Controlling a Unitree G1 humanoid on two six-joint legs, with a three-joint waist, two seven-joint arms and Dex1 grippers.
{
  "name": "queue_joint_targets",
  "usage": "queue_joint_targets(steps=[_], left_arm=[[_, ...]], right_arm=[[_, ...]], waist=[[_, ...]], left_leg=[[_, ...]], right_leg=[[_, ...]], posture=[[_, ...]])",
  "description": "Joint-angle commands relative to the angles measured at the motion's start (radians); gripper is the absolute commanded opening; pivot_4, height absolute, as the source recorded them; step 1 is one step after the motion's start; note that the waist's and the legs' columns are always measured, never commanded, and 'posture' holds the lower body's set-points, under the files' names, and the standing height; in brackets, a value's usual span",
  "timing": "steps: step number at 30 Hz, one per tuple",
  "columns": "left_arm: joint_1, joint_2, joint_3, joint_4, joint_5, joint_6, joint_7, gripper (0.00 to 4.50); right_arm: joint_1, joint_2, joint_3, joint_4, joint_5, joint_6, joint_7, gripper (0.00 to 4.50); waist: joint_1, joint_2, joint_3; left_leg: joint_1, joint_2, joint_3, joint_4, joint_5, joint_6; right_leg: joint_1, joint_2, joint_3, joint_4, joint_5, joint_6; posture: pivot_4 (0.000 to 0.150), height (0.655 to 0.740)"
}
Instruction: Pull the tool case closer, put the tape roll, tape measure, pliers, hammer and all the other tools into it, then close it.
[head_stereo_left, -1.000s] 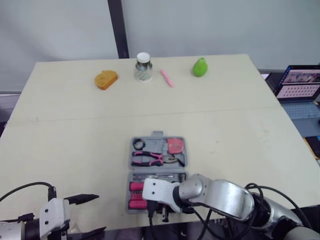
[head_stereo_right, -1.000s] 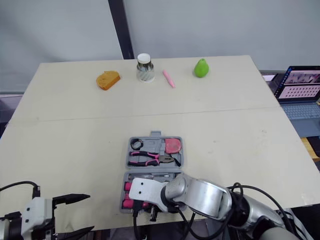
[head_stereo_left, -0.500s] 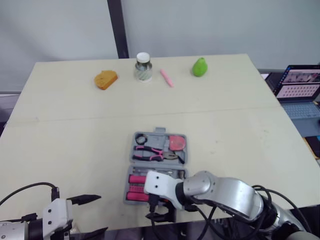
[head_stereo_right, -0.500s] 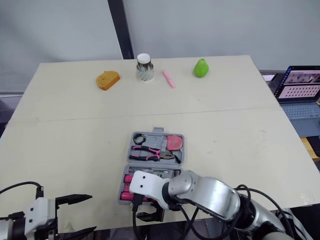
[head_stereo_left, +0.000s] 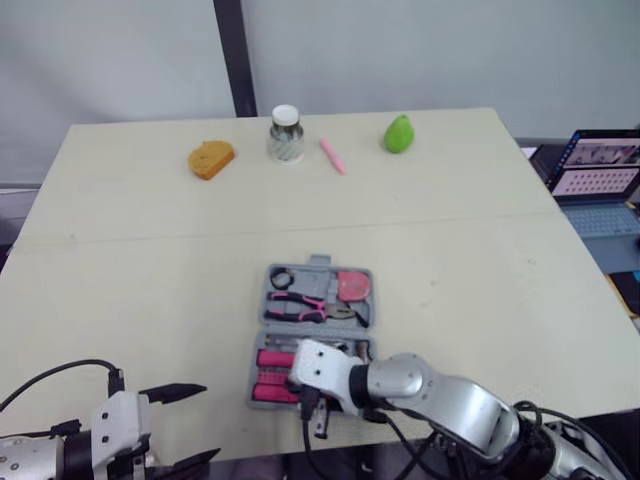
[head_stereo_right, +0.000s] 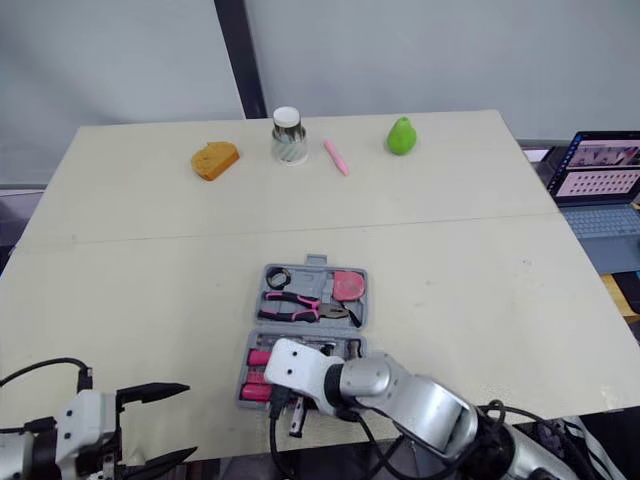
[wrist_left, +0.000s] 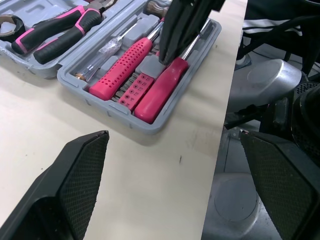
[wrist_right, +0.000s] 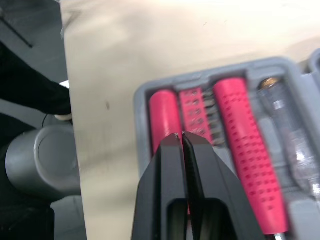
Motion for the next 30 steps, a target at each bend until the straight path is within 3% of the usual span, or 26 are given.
queue_joint_targets(steps=[1,30], left_arm=[[0.001,0.005,0.001,0.001,0.001,-0.01,0.005,4.5],[-0.021,0.007,-0.026,0.023,0.013,-0.024,0.01,4.5]], right_arm=[[0.017,-0.002,0.017,0.002,-0.028,-0.043,0.03,0.02],[0.102,0.002,0.029,0.095,-0.098,0.07,0.025,0.02]], waist=[[0.0,0.0,0.0],[0.001,-0.002,-0.007]], left_leg=[[0.0,0.001,0.001,0.0,0.0,0.0],[0.002,0.008,0.004,0.0,-0.002,-0.004]], right_leg=[[0.0,0.001,0.0,0.0,0.0,0.0],[-0.003,0.007,0.002,0.001,-0.001,-0.004]], posture=[[0.15,0.74],[0.15,0.74]])
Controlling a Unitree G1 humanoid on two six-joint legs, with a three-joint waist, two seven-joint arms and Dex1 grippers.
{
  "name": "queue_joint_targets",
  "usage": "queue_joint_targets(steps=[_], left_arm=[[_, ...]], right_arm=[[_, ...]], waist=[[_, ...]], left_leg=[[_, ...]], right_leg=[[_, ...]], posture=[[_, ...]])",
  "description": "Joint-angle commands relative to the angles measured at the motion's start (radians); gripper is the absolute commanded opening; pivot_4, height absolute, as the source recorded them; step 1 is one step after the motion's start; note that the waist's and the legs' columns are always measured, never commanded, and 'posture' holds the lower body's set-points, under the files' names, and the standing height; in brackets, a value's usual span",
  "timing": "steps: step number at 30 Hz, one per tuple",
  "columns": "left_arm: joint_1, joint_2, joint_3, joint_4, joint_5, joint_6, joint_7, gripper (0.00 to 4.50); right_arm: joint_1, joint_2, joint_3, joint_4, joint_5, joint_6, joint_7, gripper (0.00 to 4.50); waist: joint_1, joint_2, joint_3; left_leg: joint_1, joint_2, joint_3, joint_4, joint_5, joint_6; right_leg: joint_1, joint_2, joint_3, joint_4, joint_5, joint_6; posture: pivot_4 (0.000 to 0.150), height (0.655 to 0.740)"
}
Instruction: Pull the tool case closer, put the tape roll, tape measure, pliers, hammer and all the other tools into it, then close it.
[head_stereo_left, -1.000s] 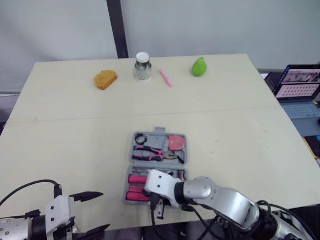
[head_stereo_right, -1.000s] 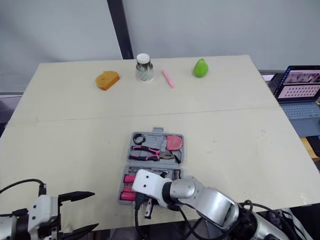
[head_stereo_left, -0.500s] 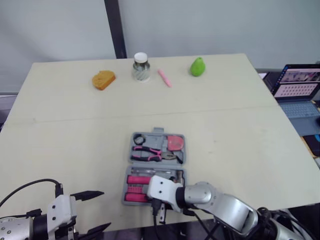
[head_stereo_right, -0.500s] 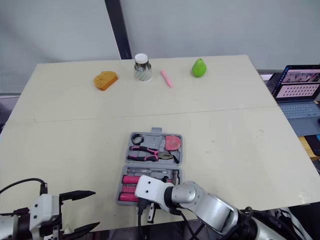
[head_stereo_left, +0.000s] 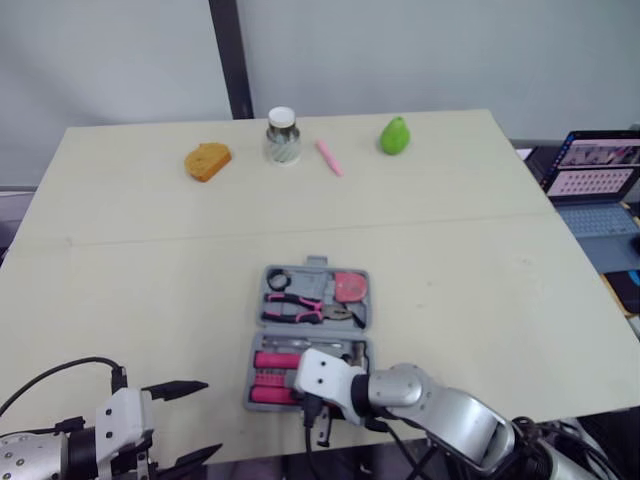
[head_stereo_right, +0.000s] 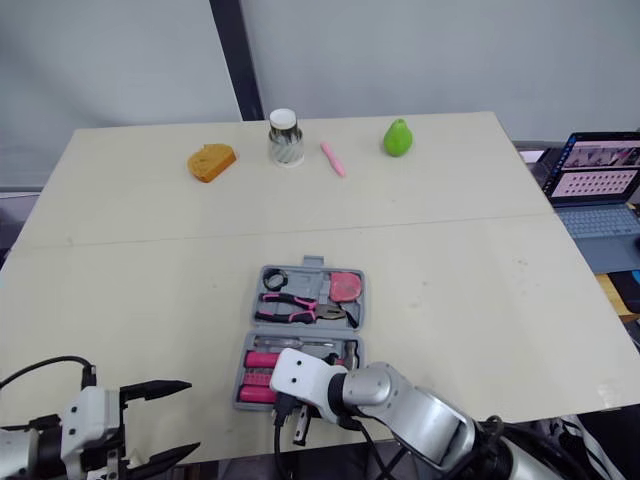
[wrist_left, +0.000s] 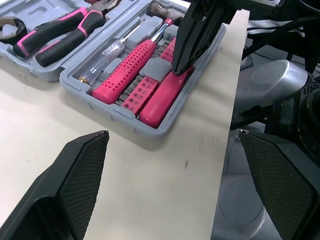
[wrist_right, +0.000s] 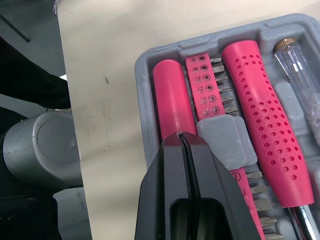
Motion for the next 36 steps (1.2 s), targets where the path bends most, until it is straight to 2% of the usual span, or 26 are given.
queue_joint_targets(steps=[1,18,22,25,28,32,36], left_arm=[[-0.003,0.008,-0.006,-0.007,0.005,-0.015,0.002,4.5],[-0.02,0.012,-0.024,0.0,0.009,-0.013,0.013,4.5],[-0.033,0.01,-0.036,0.005,0.015,-0.011,0.019,4.5],[-0.052,0.009,-0.052,0.01,0.019,-0.005,0.027,4.5],[-0.102,0.008,-0.076,0.024,0.011,0.033,0.052,4.5],[-0.236,0.021,-0.097,0.074,0.0,0.138,0.112,4.5],[-0.414,0.021,-0.12,0.183,0.011,0.232,0.179,4.5]], right_arm=[[0.034,-0.024,0.032,0.078,-0.031,0.058,-0.003,0.02],[0.043,-0.002,0.055,0.15,-0.065,0.064,-0.012,0.02],[0.06,0.016,0.008,0.116,-0.039,-0.048,0.011,0.02],[0.075,0.007,-0.102,0.035,0.028,-0.146,0.069,0.02],[0.079,0.0,-0.298,-0.025,0.136,-0.167,0.112,0.02],[0.093,-0.082,-0.537,-0.049,0.245,-0.171,0.181,0.02],[0.162,-0.186,-0.692,0.008,0.256,-0.2,0.216,0.02]], waist=[[0.0,0.0,-0.001],[-0.002,0.002,-0.02],[-0.001,0.002,-0.022],[-0.001,0.002,-0.022],[0.003,0.004,-0.02],[0.009,0.004,-0.019],[0.01,0.004,-0.018]], left_leg=[[0.0,0.0,0.0,0.0,0.0,0.0],[0.004,0.003,0.001,-0.001,-0.002,-0.002],[0.005,0.003,0.001,-0.001,-0.003,-0.002],[0.004,0.004,0.001,0.0,-0.003,-0.002],[0.003,0.003,0.002,0.0,-0.003,-0.001],[0.003,0.003,0.002,0.0,-0.003,-0.001],[0.003,0.003,0.002,0.0,-0.003,-0.001]], right_leg=[[0.0,0.0,0.0,0.0,0.0,0.0],[0.002,0.003,0.0,0.0,-0.002,-0.003],[0.002,0.003,0.0,0.0,-0.002,-0.004],[0.002,0.004,0.0,0.0,-0.002,-0.004],[0.001,0.004,0.001,0.0,-0.002,-0.004],[0.001,0.004,0.001,0.001,-0.002,-0.004],[0.002,0.004,0.002,0.001,-0.002,-0.003]], posture=[[0.15,0.74],[0.15,0.74],[0.15,0.74],[0.15,0.74],[0.15,0.74],[0.15,0.74],[0.15,0.74]])
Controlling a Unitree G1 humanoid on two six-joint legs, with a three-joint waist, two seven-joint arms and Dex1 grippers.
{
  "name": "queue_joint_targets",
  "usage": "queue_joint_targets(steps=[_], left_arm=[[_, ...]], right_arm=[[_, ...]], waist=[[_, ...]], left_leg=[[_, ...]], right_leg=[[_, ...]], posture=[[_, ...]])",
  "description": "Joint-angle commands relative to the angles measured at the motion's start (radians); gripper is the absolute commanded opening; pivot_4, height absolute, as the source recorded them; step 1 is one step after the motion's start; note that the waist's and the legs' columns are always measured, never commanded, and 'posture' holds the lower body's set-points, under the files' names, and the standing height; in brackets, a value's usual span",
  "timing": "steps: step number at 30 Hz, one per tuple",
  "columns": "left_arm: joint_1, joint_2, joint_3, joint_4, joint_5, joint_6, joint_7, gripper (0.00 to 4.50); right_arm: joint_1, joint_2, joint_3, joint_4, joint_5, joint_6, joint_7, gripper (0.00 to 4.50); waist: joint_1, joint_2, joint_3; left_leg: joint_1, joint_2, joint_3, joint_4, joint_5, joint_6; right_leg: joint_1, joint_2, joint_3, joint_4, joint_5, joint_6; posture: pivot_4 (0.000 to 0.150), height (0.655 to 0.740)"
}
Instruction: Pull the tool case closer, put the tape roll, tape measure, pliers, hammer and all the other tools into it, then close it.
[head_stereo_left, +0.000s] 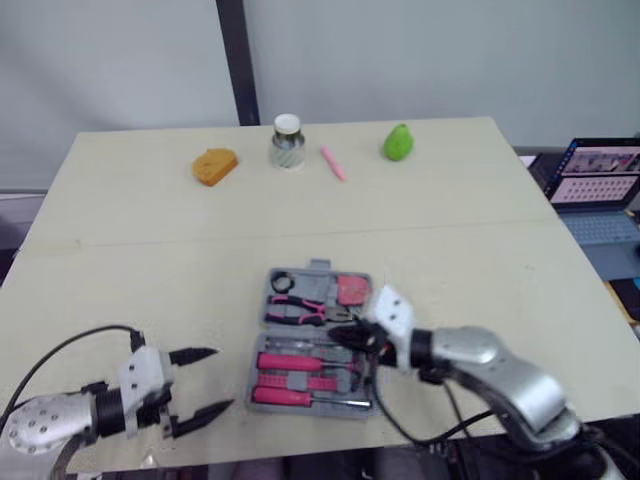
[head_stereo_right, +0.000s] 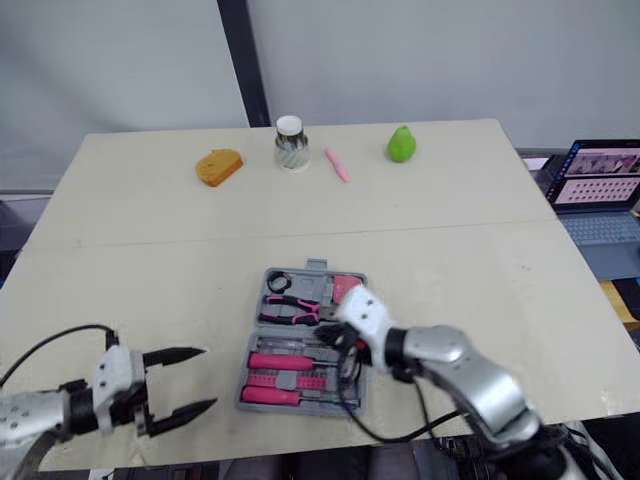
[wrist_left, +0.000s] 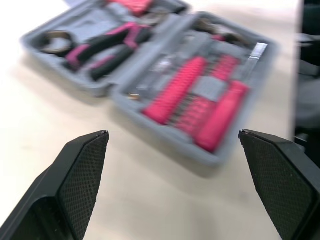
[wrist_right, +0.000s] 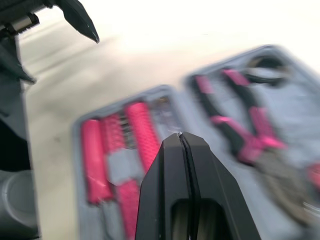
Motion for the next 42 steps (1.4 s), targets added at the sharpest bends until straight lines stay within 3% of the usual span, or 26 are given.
queue_joint_targets(steps=[1,2,5,12,20,30,42], left_arm=[[-0.124,0.004,-0.017,0.08,0.0,0.075,0.066,4.5],[-0.164,-0.003,-0.024,0.106,0.005,0.086,0.083,4.5],[-0.271,-0.027,-0.071,0.203,0.045,0.115,0.139,3.64],[-0.382,-0.098,-0.26,0.322,0.188,0.121,0.218,0.1],[-0.395,-0.121,-0.323,0.328,0.215,0.128,0.224,0.04],[-0.355,-0.148,-0.351,0.188,0.132,0.253,0.182,0.04],[-0.201,-0.031,-0.315,0.085,0.118,0.311,0.136,0.04]], right_arm=[[0.061,-0.056,-0.119,0.035,0.012,-0.046,0.035,0.02],[0.079,-0.071,-0.126,0.058,-0.01,-0.051,0.023,0.02],[0.118,-0.074,-0.113,0.143,-0.078,-0.093,-0.016,0.0],[0.097,0.014,0.005,0.289,-0.228,-0.143,-0.095,0.0],[0.068,0.077,0.047,0.285,-0.256,-0.118,-0.09,0.0],[0.026,0.124,0.099,0.259,-0.258,-0.078,-0.079,0.0],[0.027,0.093,0.152,0.174,-0.23,-0.035,-0.004,0.0]], waist=[[-0.002,0.0,0.0],[-0.002,-0.001,0.0],[-0.008,-0.001,0.0],[-0.01,-0.002,0.001],[-0.005,-0.002,0.001],[-0.008,-0.002,0.0],[-0.01,-0.002,0.001]], left_leg=[[0.0,0.0,0.0,0.0,0.0,0.0],[0.0,0.0,0.0,0.0,0.0,0.0],[0.001,0.0,0.001,0.0,0.0,0.0],[0.0,0.0,0.008,-0.001,0.001,-0.001],[0.0,0.0,0.01,0.001,0.001,-0.001],[0.001,0.0,0.01,0.001,0.001,-0.001],[0.001,0.0,0.01,0.0,0.0,-0.001]], right_leg=[[0.0,0.0,0.0,0.0,0.0,0.0],[0.0,0.0,0.0,0.001,0.0,0.0],[0.0,0.0,0.0,0.002,0.0,0.001],[-0.007,0.0,0.005,0.005,0.001,0.001],[-0.007,0.0,0.008,0.006,0.001,0.001],[-0.008,0.0,0.008,0.007,0.001,0.001],[-0.009,0.0,0.009,0.007,0.001,0.001]], posture=[[0.15,0.74],[0.15,0.74],[0.15,0.74],[0.15,0.74],[0.15,0.74],[0.15,0.74],[0.15,0.74]])
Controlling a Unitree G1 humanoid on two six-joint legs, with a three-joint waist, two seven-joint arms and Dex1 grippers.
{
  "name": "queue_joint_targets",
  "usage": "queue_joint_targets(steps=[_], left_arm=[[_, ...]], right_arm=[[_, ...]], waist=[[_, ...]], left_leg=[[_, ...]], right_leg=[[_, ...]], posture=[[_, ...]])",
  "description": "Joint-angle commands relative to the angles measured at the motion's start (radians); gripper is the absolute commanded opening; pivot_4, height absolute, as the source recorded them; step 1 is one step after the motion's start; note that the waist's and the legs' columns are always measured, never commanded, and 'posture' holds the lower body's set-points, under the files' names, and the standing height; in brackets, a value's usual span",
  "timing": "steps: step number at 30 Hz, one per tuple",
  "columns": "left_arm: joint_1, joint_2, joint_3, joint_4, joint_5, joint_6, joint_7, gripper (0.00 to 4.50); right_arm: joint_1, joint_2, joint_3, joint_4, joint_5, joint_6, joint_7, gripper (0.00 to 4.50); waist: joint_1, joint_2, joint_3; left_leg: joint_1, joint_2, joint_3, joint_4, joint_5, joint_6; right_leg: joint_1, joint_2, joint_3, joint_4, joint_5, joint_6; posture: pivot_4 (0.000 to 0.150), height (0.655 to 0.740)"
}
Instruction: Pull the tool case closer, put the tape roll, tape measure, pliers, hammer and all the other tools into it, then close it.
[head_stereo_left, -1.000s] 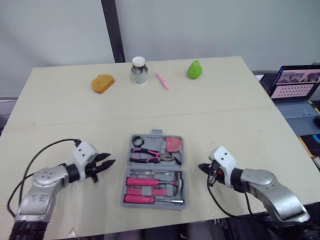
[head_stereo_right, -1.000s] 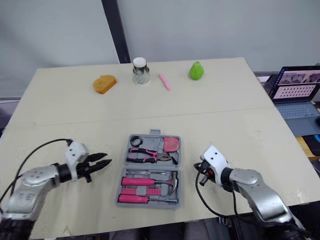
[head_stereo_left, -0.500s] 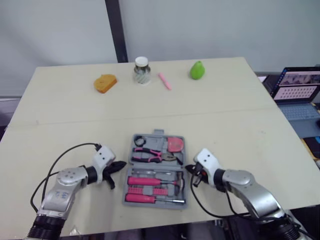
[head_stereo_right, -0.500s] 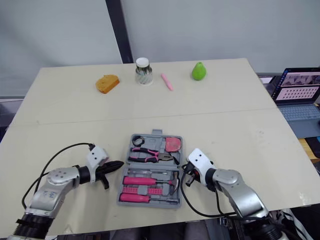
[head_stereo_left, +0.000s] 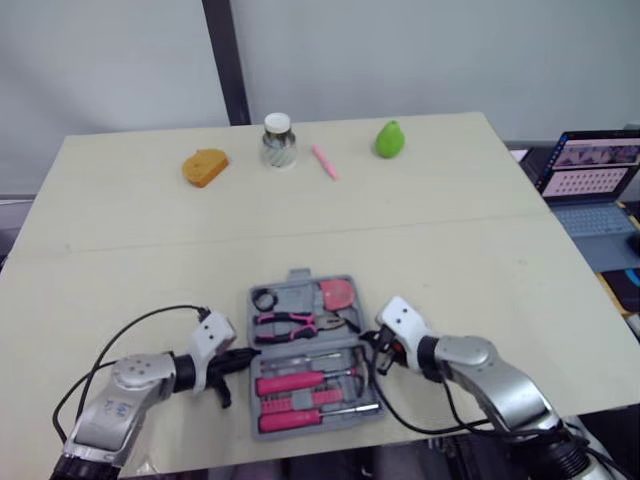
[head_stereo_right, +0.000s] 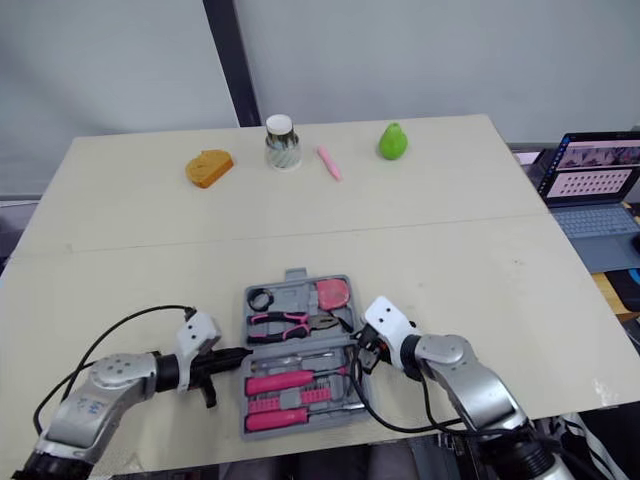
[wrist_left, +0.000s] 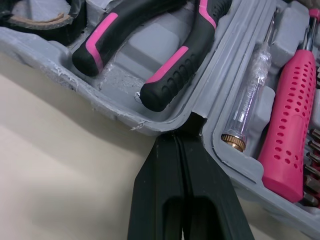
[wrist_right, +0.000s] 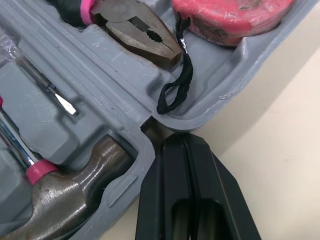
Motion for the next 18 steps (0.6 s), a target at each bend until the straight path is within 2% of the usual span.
queue_joint_targets(steps=[1,18], left_arm=[[0.047,0.025,0.003,-0.027,-0.012,0.003,-0.022,0.04],[0.104,0.029,0.016,-0.047,-0.001,-0.012,0.005,0.04]], right_arm=[[0.015,-0.002,0.027,-0.098,0.04,0.014,0.046,0.0],[0.048,-0.01,0.034,-0.122,0.026,0.042,0.033,0.0]], waist=[[0.001,0.0,0.0],[0.002,0.0,0.0]], left_leg=[[0.0,0.0,0.0,0.0,0.0,0.0],[0.0,0.0,0.0,0.0,0.0,0.0]], right_leg=[[0.0,0.0,0.0,0.0,0.0,0.0],[0.0,0.0,0.0,0.0,0.0,0.0]], posture=[[0.15,0.74],[0.15,0.74]])
